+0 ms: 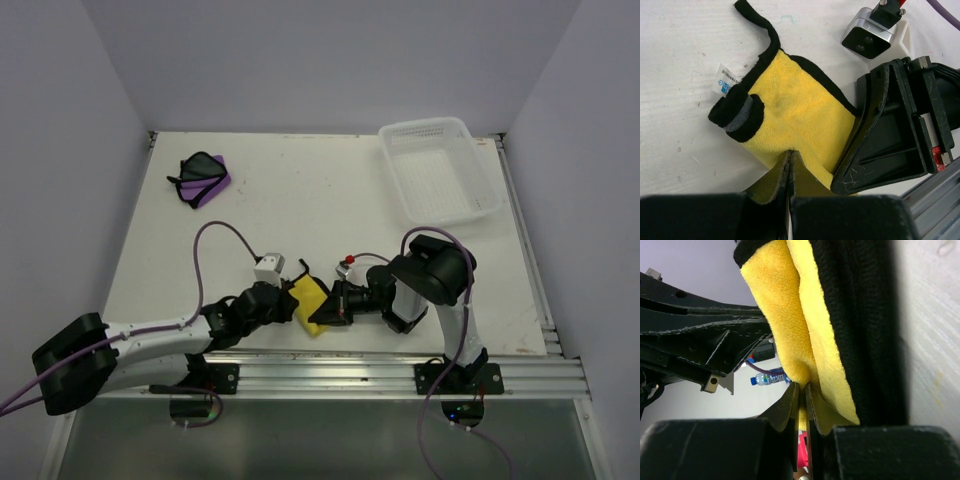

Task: Roll the towels
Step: Roll the towel

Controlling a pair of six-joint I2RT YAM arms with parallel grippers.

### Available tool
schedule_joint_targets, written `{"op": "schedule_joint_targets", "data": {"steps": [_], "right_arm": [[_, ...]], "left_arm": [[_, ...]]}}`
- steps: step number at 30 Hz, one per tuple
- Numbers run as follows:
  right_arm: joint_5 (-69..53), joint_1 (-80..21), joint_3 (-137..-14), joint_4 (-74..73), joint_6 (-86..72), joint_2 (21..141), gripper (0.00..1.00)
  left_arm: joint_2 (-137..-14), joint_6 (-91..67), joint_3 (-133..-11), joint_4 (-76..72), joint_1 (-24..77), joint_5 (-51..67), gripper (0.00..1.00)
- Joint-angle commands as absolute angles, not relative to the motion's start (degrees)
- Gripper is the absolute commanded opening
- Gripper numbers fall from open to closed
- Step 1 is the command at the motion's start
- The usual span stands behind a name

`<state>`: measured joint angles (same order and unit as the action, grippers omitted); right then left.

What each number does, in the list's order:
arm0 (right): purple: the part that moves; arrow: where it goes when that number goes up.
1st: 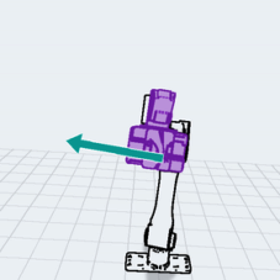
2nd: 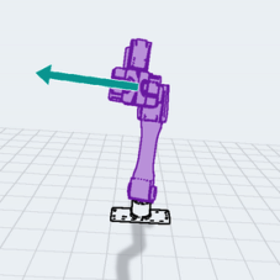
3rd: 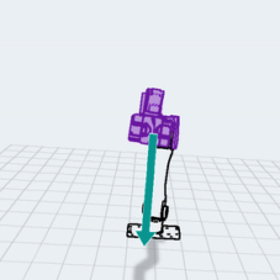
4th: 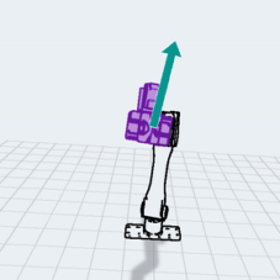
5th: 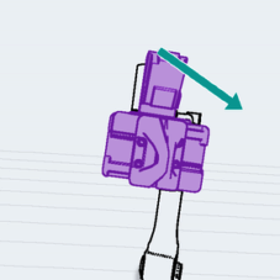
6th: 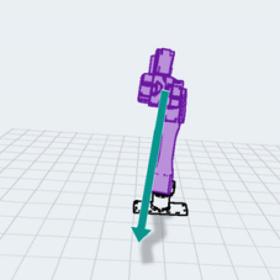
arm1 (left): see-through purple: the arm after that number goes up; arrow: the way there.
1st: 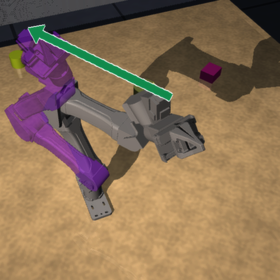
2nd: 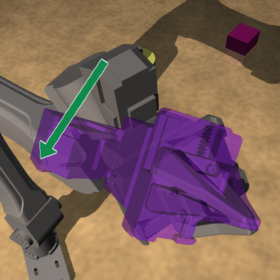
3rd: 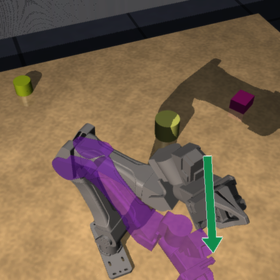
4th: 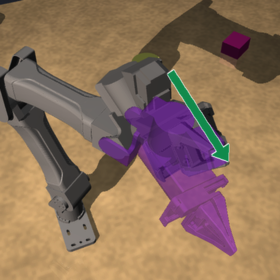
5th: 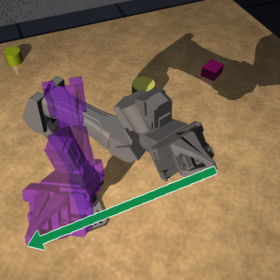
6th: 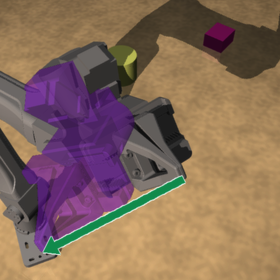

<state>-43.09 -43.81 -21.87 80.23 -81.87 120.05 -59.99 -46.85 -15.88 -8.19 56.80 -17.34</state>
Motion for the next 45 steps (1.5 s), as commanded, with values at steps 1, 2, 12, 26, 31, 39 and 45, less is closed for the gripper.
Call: {"op": "schedule_joint_targets", "data": {"steps": [1, 2, 12, 26, 31, 39, 45], "right_arm": [[-42.7, -43.2, -21.4, 86.6, -83.4, 120.5, 0.02], [-42.8, -43.3, -21.4, 86.7, -83.2, 120.5, 0.03], [-42.6, -43.3, -21.6, 86.6, -82.8, 119.0, 0.33], [-22.0, -44.2, -30.8, 8.9, -43.0, 81.0, 0.5], [-11.4, -45.9, -34.8, -11.0, -35.8, 69.7, 0.42], [18.7, -67.8, -37.5, -16.4, -31.3, 67.7, 0.49], [29.9, -78.2, -40.0, -13.5, -29.6, 71.5, 0.55]], "left_arm": [[-64.1, -44.4, -16.3, -15.8, 57.1, -19.7, 0.0], [-65.0, -44.4, -16.3, -15.8, 57.1, -20.2, 0.0], [-71.5, -46.7, -14.6, -19.6, 56.8, -20.1, 0.0], [-73.7, -48.1, -15.3, -18.0, 56.8, -20.0, 0.0], [-75.0, -48.3, -16.0, -17.8, 56.8, -19.6, 0.0], [-75.2, -49.3, -17.0, -16.8, 56.7, -18.6, 0.0], [-75.1, -49.2, -18.0, -15.4, 56.7, -18.4, 0.0]]}}
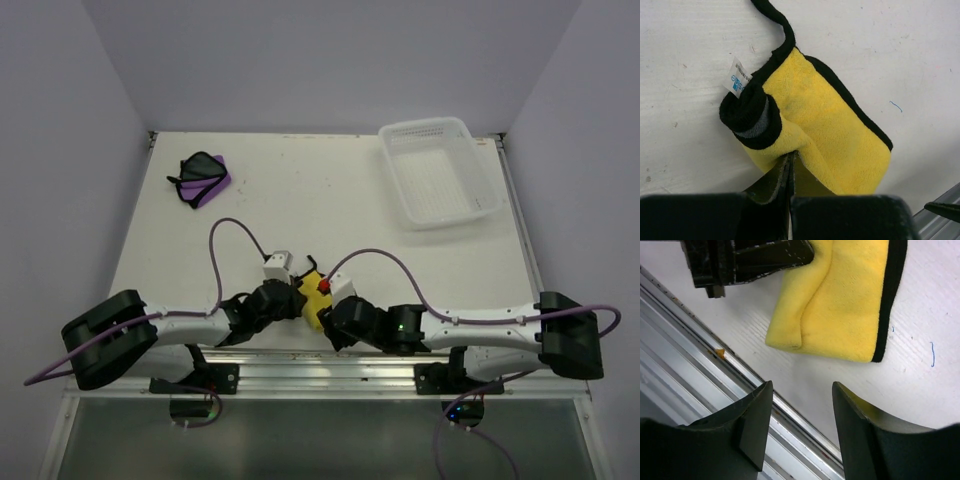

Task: Roll the towels
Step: Roll the towel

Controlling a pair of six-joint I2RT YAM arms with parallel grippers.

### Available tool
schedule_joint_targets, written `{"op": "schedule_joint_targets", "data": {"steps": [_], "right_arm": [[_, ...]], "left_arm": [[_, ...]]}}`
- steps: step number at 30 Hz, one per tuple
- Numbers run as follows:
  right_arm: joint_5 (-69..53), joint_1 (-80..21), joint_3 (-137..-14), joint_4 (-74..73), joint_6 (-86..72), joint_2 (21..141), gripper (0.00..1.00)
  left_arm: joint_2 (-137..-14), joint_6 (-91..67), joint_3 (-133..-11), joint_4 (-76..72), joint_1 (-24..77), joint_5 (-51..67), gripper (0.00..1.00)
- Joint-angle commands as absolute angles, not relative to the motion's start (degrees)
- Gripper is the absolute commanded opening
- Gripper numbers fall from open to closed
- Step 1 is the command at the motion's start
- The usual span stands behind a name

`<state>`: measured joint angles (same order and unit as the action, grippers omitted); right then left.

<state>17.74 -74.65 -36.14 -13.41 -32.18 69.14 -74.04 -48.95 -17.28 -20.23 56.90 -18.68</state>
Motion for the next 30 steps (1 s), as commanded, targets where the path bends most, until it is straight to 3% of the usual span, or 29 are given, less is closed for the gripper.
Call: {"op": "schedule_joint_targets", "data": {"steps": [1, 19, 30], "right_arm": [[32.1, -79.2, -41.6, -13.8, -29.3, 72.4, 0.56], [36.5, -82.7, -44.6, -1.4, -21.7, 85.0, 0.63], [36.6, -82.6, -44.7, -0.4, -24.4, 91.1, 0.46]], "left_arm": [[-75.2, -49.2, -18.2, -15.3, 56.7, -18.3, 0.0], [-75.0, -49.2, -19.7, -13.0, 56.3, -16.8, 0.0], [-74.1, -49.3, -19.5, -12.7, 55.9, -16.1, 0.0]]}}
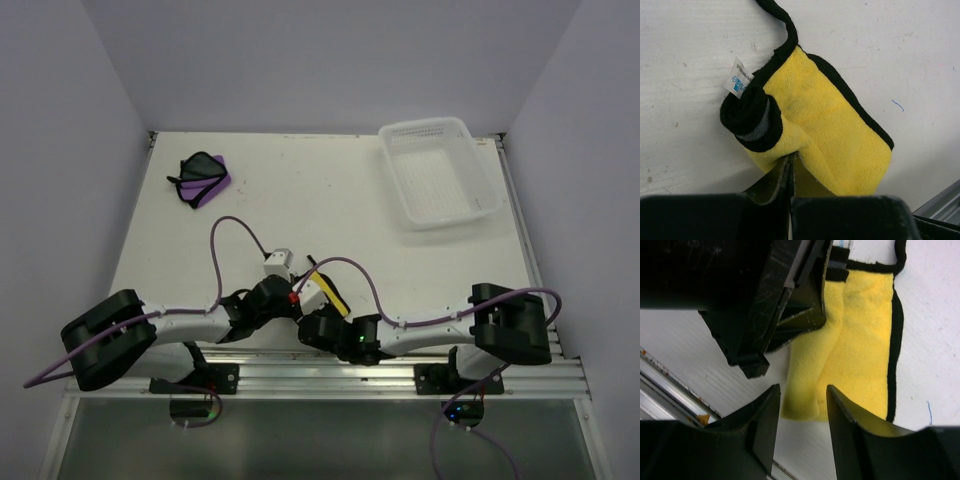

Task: Roll the towels
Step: Roll the towel

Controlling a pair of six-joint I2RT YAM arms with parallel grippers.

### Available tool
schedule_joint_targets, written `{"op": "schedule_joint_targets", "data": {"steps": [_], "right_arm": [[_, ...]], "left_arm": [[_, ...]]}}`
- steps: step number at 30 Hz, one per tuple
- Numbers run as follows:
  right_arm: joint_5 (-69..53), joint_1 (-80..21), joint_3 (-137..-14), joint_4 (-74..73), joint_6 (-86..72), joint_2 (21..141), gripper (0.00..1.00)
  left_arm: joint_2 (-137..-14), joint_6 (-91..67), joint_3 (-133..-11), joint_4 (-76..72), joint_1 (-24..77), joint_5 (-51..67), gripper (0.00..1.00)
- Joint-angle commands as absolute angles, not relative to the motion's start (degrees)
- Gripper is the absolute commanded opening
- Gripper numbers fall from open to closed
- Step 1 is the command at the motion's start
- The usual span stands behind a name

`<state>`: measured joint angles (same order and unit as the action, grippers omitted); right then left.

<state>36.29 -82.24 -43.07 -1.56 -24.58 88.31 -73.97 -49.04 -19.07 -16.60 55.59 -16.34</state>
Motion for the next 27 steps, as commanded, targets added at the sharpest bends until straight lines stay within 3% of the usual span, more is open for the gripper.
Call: {"op": "schedule_joint_targets", "data": {"steps": [1, 4, 13, 18, 24, 27], "right_arm": [[36.6, -82.6, -44.5, -0.4, -24.9, 91.3, 0.45], [36.7, -82.5, -44.0, 1.1, -25.6, 91.8, 0.44], [37.8, -82.7, -44.3, -2.6, -27.9, 92.8, 0.52], [39.2, -83.4, -43.9, -4.6, -29.8, 92.8, 0.51], [39.3, -84.1, -42.5, -3.3, -30.7, 91.3, 0.43], [40.4, -84.4, -42.1, -3.4, -31.1, 89.1, 0.46]], "left_arm": [[-74.2, -49.4, -19.5, -12.7, 55.9, -15.8, 0.0], [-73.7, -49.4, -19.4, -12.6, 55.8, -15.6, 0.0], [-72.9, -49.3, -19.5, -11.9, 55.6, -15.6, 0.0], [-72.9, -49.4, -19.6, -11.5, 55.5, -15.5, 0.0], [-72.8, -49.3, -19.9, -11.5, 55.5, -15.3, 0.0], [-72.7, -49.3, -20.0, -11.3, 55.5, -15.4, 0.0]]}}
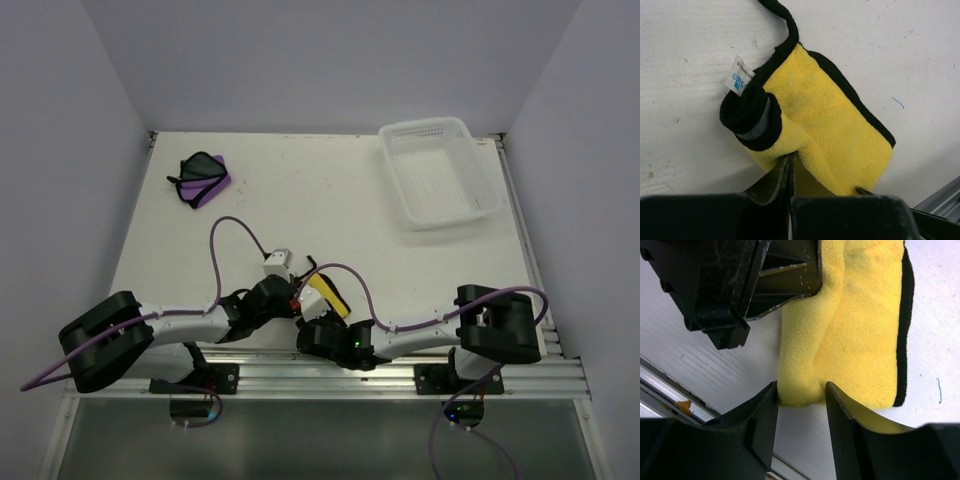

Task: Roll the towels
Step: Roll the towel

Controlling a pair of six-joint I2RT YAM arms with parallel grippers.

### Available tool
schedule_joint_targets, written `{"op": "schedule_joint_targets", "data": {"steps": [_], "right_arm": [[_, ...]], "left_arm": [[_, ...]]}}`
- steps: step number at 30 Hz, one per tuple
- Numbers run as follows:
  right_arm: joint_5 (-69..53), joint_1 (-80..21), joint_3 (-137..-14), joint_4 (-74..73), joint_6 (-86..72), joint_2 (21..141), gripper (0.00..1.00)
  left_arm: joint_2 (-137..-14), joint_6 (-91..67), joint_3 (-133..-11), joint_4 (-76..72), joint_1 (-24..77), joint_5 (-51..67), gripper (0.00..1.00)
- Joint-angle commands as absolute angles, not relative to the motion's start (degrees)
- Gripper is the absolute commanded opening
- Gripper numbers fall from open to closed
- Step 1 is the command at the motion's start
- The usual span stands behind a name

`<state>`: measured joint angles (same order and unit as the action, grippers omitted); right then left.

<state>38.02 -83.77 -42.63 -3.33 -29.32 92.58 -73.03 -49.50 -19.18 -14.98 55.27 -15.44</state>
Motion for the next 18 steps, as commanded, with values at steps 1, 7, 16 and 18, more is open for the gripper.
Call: {"op": "schedule_joint_targets", "data": {"steps": [1, 7, 16, 18], "right_arm": [[41.2, -84.5, -41.8, -3.3, -31.4, 88.4, 0.47], [42.8, -84.5, -38.3, -0.5, -33.4, 85.3, 0.48], [42.1, -84.6, -39.0, 2.0, -32.8, 87.6, 0.5], [42.4, -84.5, -38.9, 2.3, -32.9, 87.5, 0.53]], "left_arm": [[-72.8, -49.3, -20.0, -11.3, 55.5, -15.4, 0.0], [-72.7, -49.4, -20.4, -11.0, 55.5, -15.1, 0.0], [-72.5, -49.2, -21.0, -10.4, 55.5, -14.7, 0.0], [-72.4, -49.1, -21.0, -10.3, 55.5, -14.6, 0.0]]}}
